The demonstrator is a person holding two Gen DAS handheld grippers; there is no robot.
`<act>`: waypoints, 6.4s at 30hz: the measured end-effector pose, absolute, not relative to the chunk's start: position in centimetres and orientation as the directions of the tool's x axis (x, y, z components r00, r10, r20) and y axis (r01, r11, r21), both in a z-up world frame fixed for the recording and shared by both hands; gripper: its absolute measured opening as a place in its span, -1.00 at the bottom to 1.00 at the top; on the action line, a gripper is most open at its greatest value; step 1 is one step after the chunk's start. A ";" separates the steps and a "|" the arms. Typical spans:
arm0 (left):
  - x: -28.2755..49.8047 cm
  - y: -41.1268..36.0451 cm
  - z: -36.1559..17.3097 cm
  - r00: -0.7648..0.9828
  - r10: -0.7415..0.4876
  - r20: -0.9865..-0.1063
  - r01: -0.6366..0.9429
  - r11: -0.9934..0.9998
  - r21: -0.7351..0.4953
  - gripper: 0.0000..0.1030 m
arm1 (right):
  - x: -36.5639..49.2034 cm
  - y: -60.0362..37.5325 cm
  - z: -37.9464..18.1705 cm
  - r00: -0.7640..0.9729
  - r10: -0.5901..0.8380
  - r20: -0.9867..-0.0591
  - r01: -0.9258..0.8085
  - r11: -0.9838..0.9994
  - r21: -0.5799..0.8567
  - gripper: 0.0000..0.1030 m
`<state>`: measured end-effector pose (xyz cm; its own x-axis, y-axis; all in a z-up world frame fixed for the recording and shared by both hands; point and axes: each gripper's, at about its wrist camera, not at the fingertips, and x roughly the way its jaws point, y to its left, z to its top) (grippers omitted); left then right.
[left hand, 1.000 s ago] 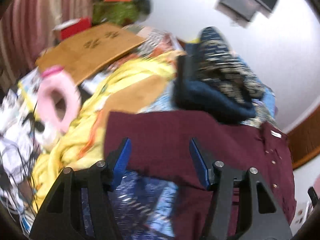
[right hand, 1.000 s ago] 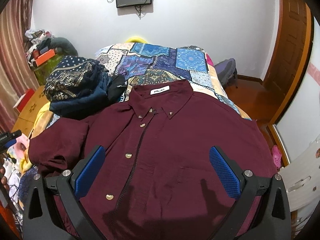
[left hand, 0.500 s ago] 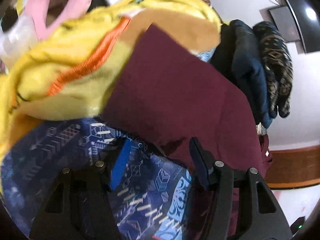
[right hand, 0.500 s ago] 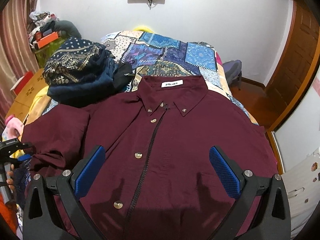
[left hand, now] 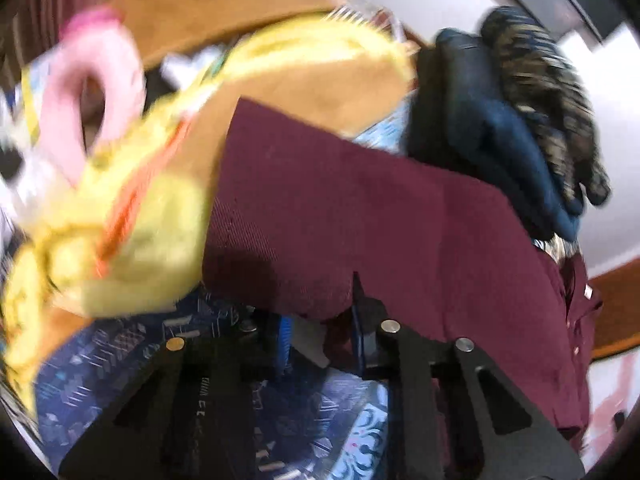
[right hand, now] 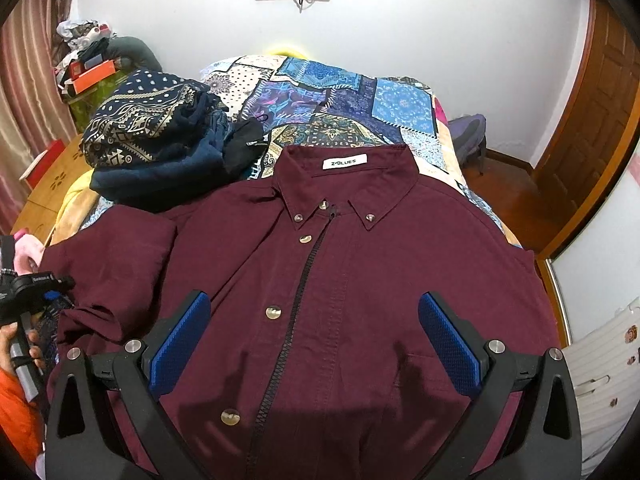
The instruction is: Fold large clothes
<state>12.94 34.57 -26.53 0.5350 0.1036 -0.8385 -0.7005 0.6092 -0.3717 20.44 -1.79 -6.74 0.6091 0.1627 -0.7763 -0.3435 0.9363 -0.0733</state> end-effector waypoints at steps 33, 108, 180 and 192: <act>32.2 -3.2 -5.4 0.684 -0.383 -0.620 0.243 0.922 -0.302 -0.58 | 21.4 -15.2 -5.4 0.702 0.101 -0.705 -0.130 0.991 0.013 1.00; 20.4 28.3 -11.4 0.540 0.081 -0.838 -0.217 0.975 -0.045 0.67 | 31.2 -20.4 -1.7 0.707 0.171 -0.686 0.012 0.967 0.254 -0.94; 32.2 -9.5 -15.3 0.440 -0.267 -0.857 0.252 0.953 -0.168 0.67 | 19.9 -40.6 -14.8 0.461 0.171 -0.871 0.462 0.791 0.400 0.23; 28.5 -7.3 -10.7 0.555 -0.281 -0.783 0.292 0.947 -0.133 0.67 | 17.1 -40.9 -17.4 0.490 0.233 -0.840 0.536 0.679 0.501 0.40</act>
